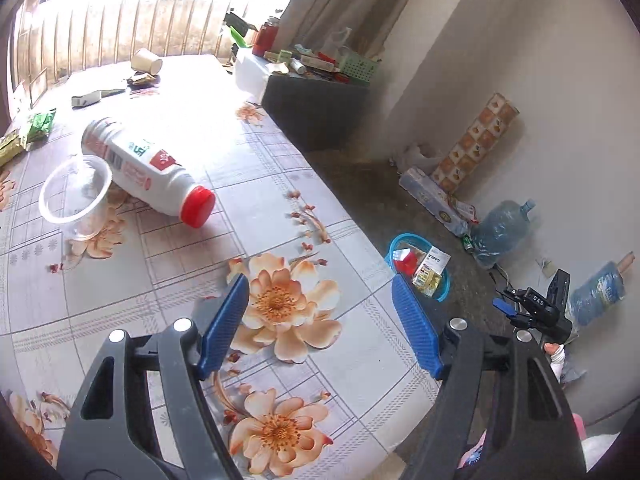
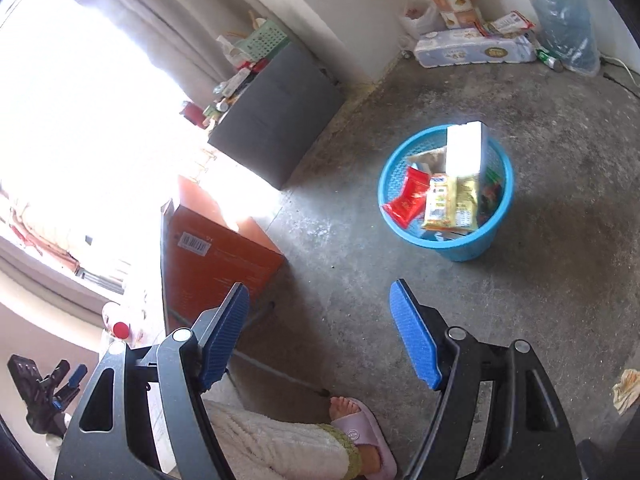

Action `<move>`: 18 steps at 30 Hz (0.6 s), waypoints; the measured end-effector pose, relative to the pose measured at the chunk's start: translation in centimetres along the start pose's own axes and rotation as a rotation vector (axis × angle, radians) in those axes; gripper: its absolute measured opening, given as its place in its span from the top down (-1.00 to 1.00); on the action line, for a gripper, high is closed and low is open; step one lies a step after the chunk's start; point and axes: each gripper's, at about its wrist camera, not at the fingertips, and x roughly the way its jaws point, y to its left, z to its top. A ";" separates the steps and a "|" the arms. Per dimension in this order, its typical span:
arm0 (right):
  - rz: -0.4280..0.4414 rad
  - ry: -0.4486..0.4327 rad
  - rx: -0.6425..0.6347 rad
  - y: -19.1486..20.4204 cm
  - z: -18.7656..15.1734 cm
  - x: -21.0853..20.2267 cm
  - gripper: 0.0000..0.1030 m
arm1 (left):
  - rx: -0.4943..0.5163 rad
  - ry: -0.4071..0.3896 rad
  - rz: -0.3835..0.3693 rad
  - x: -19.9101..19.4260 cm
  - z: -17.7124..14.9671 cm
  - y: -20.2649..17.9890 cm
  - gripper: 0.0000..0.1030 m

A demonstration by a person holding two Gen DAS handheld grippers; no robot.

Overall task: Collect trash
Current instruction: 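Return both tools to the table, then grasp the clear plastic cup with the left tool while the right tool grasps the white AD bottle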

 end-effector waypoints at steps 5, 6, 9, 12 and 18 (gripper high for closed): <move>0.125 0.045 -0.282 13.0 -0.5 1.7 -0.49 | -0.113 -0.134 0.098 -4.7 -0.2 6.4 -0.53; 0.148 0.061 -0.343 15.6 -1.0 2.3 -0.51 | -0.118 -0.154 0.124 -5.2 -0.1 7.5 -0.55; 0.196 0.122 -0.512 23.4 -2.7 4.5 -0.53 | -0.096 -0.181 0.212 -5.5 0.0 9.8 -0.62; 0.237 0.178 -0.662 30.5 -4.6 7.0 -0.53 | -0.087 -0.168 0.264 -4.7 0.7 12.0 -0.63; 0.249 0.254 -0.822 40.7 -6.8 12.9 -0.53 | -0.043 -0.144 0.298 -2.3 2.8 14.8 -0.71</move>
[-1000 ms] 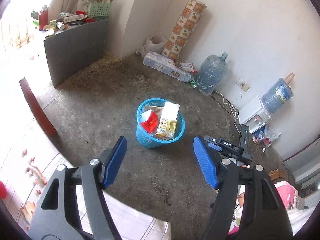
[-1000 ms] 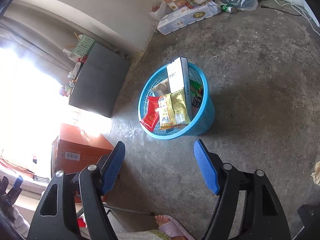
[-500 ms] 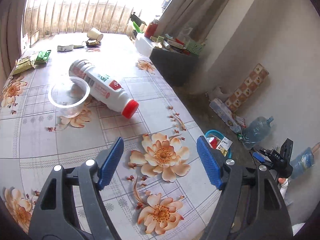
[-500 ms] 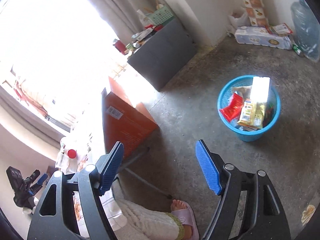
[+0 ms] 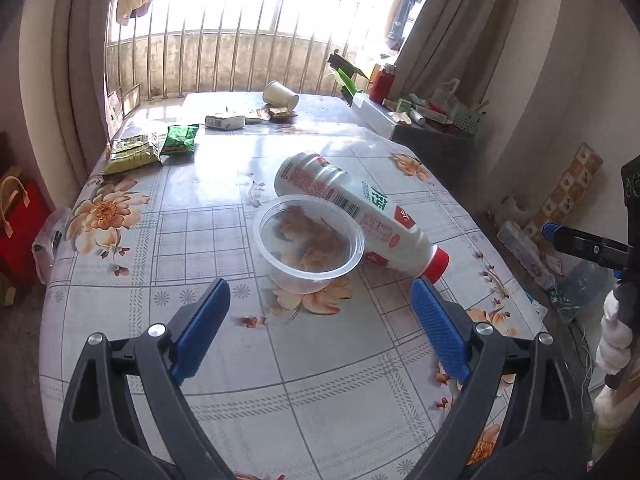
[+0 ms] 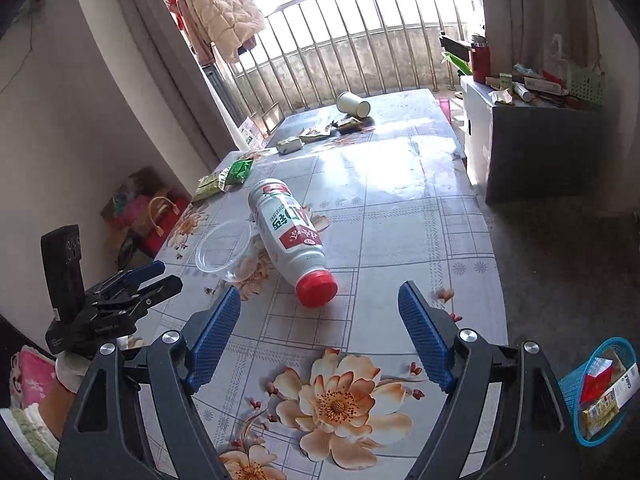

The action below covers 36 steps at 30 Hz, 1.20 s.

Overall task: Collect trash
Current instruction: 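Grasp the clear plastic cup with the left tool while the right tool grasps the white AD bottle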

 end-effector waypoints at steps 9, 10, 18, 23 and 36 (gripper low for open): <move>-0.015 0.156 -0.124 3.8 3.5 10.1 -0.53 | 0.068 0.048 -0.024 4.0 0.9 0.3 -0.71; -0.014 0.163 -0.118 3.9 3.7 10.8 -0.53 | 0.068 0.053 -0.026 4.3 0.9 0.3 -0.71; 0.010 0.228 -0.067 3.7 4.5 15.1 -0.51 | 0.087 0.049 -0.038 6.2 1.0 0.4 -0.71; -0.001 0.246 -0.026 3.3 4.0 15.5 -0.18 | 0.084 0.035 -0.048 6.2 1.1 0.1 -0.43; -0.009 0.230 0.152 1.6 -4.6 7.2 -0.16 | 0.102 0.117 -0.121 0.7 -4.9 -3.9 -0.04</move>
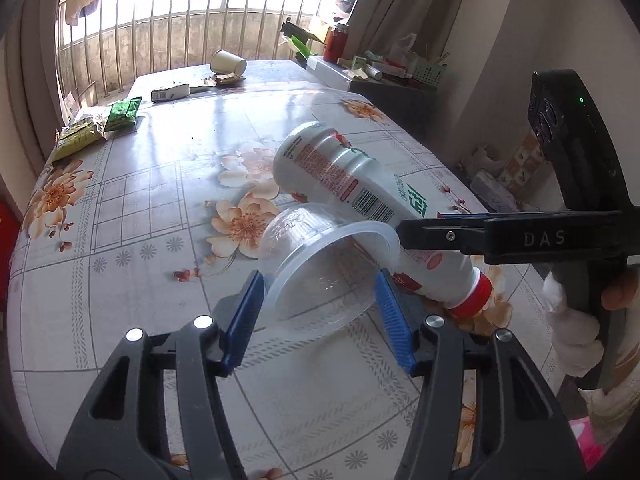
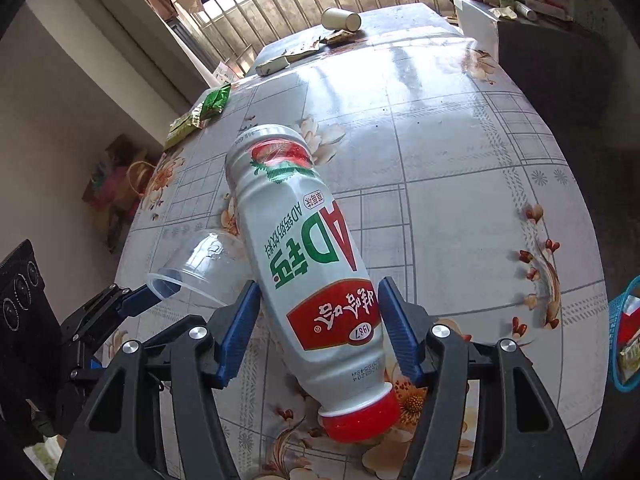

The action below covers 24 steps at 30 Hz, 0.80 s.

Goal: Collect trash

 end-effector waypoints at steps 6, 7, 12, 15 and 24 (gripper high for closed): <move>0.031 -0.007 0.051 -0.8 -7.3 -3.7 -0.16 | -0.048 0.041 -0.086 -3.2 -5.9 -3.0 -0.04; 0.040 -0.008 0.060 -0.9 -8.4 -4.2 -0.16 | -0.067 0.049 -0.098 -3.6 -6.7 -3.3 -0.04; 0.057 -0.030 0.105 -1.3 -12.6 -6.1 -0.16 | -0.115 0.070 -0.122 -5.1 -10.0 -4.7 -0.05; 0.056 -0.047 0.120 -1.6 -13.4 -6.6 -0.16 | -0.107 0.058 -0.103 -5.8 -10.7 -5.2 -0.05; 0.068 -0.064 0.139 -2.2 -13.9 -7.0 -0.16 | -0.161 -0.025 -0.106 -7.7 -8.6 -4.0 0.00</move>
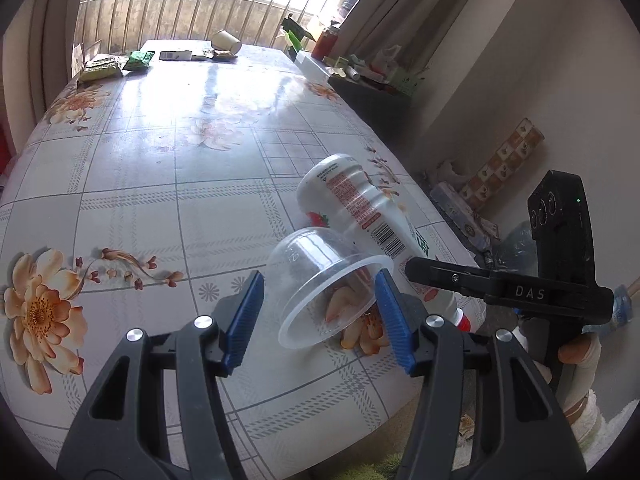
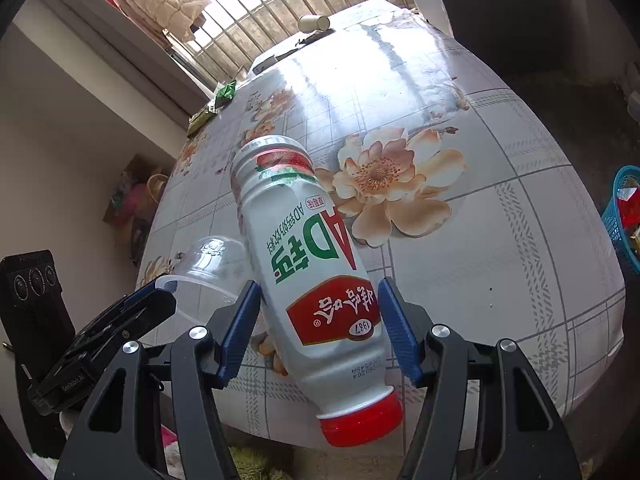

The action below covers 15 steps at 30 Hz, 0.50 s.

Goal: Collect trash

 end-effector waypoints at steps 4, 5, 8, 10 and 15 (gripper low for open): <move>0.017 0.000 0.017 -0.5 -0.2 -0.4 -0.16 | -0.094 0.009 -0.021 0.7 1.7 1.6 0.42; 0.019 0.001 0.018 -0.7 -0.2 -0.4 -0.16 | -0.123 0.014 -0.040 0.9 2.1 2.1 0.45; 0.019 0.000 0.021 -0.8 -0.3 -0.5 -0.16 | -0.214 0.027 -0.083 1.3 2.8 3.4 0.46; 0.021 0.001 0.024 -0.8 -0.4 -0.6 -0.16 | -0.244 0.024 -0.083 1.4 3.2 4.2 0.46; 0.020 0.001 0.025 -0.9 -0.4 -0.6 -0.16 | -0.276 -0.018 -0.060 0.7 3.2 5.2 0.10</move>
